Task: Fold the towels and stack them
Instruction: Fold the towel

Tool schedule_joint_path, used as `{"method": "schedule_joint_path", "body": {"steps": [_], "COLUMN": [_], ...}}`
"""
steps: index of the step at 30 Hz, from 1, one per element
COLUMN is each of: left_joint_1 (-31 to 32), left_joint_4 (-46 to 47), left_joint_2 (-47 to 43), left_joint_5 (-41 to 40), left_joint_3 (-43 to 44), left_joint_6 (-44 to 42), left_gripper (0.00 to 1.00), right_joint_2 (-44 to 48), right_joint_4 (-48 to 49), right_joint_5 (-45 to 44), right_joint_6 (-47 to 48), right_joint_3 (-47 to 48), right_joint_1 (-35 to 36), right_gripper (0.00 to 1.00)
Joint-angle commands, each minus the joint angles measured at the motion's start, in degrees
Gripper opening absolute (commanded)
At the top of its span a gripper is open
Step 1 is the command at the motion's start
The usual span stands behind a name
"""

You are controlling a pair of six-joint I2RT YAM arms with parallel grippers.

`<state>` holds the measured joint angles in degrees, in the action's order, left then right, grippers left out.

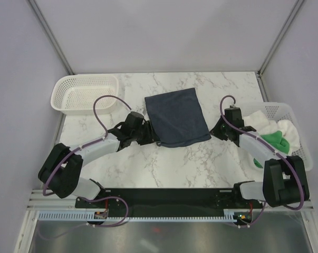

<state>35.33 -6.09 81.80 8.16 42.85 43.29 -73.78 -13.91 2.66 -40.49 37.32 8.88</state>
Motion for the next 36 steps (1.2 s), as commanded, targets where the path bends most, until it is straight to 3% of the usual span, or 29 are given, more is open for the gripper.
{"method": "schedule_joint_path", "body": {"steps": [1, 7, 15, 22, 25, 32, 36], "left_joint_1": [-0.09, 0.44, 0.53, 0.62, 0.62, 0.88, 1.32], "left_joint_4": [2.84, 4.68, 4.07, 2.31, -0.14, -6.21, -6.83], "left_joint_2": [0.9, 5.12, 11.53, 11.54, 11.45, 11.19, 11.89], "left_joint_5": [2.37, 3.97, 5.02, 2.3, 1.16, -2.01, -2.71], "left_joint_3": [2.93, 3.73, 6.45, 8.21, 9.35, 11.55, 11.64], "left_joint_6": [1.71, 0.93, -2.15, -3.12, -3.3, -3.82, -3.65], "left_gripper": [0.47, 0.56, 0.56, 0.56, 0.55, 0.54, 0.53], "right_joint_2": [-3.82, -9.62, -14.72, -15.78, -16.66, -16.84, -16.66], "right_joint_4": [-0.15, 0.82, 3.18, 5.47, 5.65, 6.26, 6.44], "right_joint_5": [-1.78, -1.78, -2.04, -2.22, -2.3, -3.45, -3.45], "right_joint_6": [0.59, -0.29, 0.85, 1.03, 1.29, 1.99, 2.08], "right_joint_3": [5.12, 8.29, 9.0, 8.56, 8.65, 8.65, 8.56], "right_joint_1": [0.08, 0.08, 0.17, 0.17, 0.08, 0.17, 0.17], "right_gripper": [0.25, 0.29, 0.33, 0.32, 0.28, 0.08, 0.03]}}
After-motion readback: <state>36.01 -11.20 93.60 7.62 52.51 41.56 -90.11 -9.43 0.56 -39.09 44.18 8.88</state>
